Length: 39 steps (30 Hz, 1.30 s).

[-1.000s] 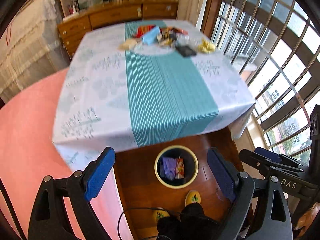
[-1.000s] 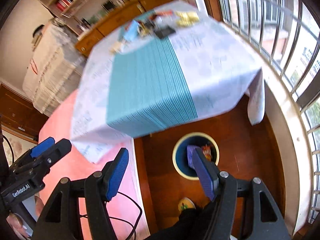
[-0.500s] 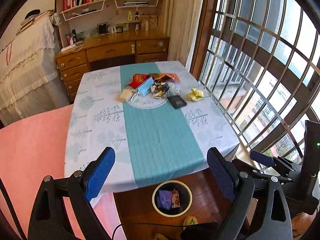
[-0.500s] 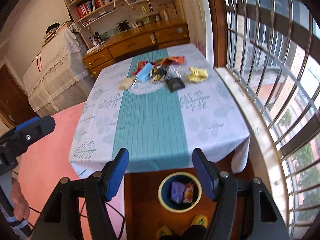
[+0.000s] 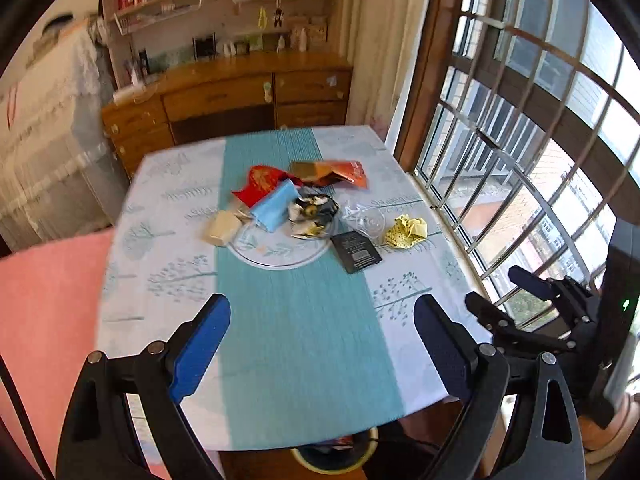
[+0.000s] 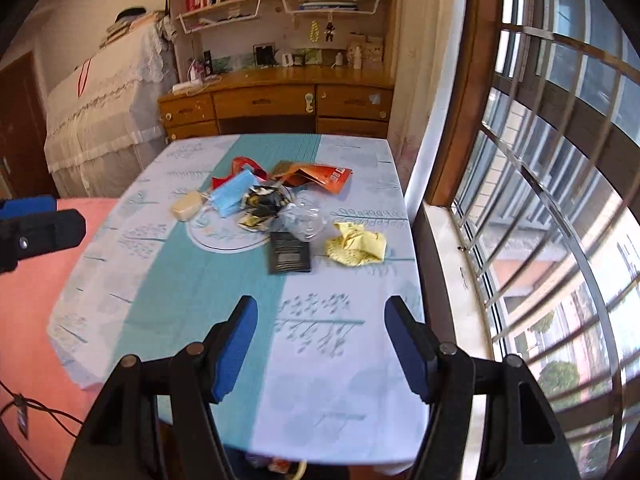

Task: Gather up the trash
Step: 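Raise both open tools back toward the table, then grasp the clear plastic bottle with the left tool while the right tool grasps the yellow cloth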

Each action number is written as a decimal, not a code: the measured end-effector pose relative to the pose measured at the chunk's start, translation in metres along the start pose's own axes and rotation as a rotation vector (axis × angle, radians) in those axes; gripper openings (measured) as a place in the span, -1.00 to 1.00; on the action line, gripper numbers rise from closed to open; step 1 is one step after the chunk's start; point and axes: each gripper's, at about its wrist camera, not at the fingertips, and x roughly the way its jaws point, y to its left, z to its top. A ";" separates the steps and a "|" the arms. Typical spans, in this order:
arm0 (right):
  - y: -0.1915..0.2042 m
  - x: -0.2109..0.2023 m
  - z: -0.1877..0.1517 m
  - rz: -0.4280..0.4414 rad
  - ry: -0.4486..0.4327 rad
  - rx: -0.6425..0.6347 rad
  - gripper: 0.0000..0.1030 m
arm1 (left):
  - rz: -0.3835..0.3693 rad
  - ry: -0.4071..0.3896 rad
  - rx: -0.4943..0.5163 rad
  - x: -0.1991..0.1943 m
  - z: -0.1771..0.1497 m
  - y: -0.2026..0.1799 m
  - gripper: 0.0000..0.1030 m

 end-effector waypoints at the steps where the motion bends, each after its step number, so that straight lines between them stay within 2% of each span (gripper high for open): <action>1: -0.008 0.014 0.003 0.004 0.012 -0.018 0.29 | -0.012 0.036 -0.037 0.019 0.009 -0.003 0.79; 4: -0.027 0.054 0.012 0.017 0.054 -0.086 0.29 | -0.023 0.114 -0.128 0.064 0.027 -0.009 0.78; 11: -0.037 0.132 0.023 0.051 0.097 -0.327 0.29 | 0.019 0.196 -0.250 0.134 0.048 -0.015 0.77; 17: -0.024 0.172 0.028 0.129 0.108 -0.449 0.29 | 0.064 0.233 -0.305 0.163 0.054 -0.010 0.77; 21: -0.018 0.194 0.024 0.137 0.114 -0.510 0.29 | 0.072 0.247 -0.342 0.173 0.059 -0.007 0.77; 24: -0.025 0.208 0.026 0.142 0.143 -0.496 0.28 | 0.050 0.256 -0.363 0.183 0.066 -0.007 0.77; 26: -0.034 0.213 0.032 0.181 0.161 -0.448 0.09 | 0.034 0.261 -0.376 0.189 0.070 -0.008 0.77; 28: -0.040 0.216 0.037 0.181 0.158 -0.431 -0.19 | 0.008 0.266 -0.397 0.196 0.074 -0.010 0.77; 32: -0.050 0.217 0.045 0.221 0.155 -0.401 -0.25 | -0.044 0.278 -0.432 0.210 0.083 -0.014 0.77; 34: -0.054 0.218 0.047 0.235 0.154 -0.387 -0.45 | -0.069 0.291 -0.452 0.219 0.087 -0.016 0.77; 39: -0.066 0.217 0.053 0.287 0.153 -0.322 -0.53 | -0.105 0.336 -0.502 0.249 0.093 -0.018 0.77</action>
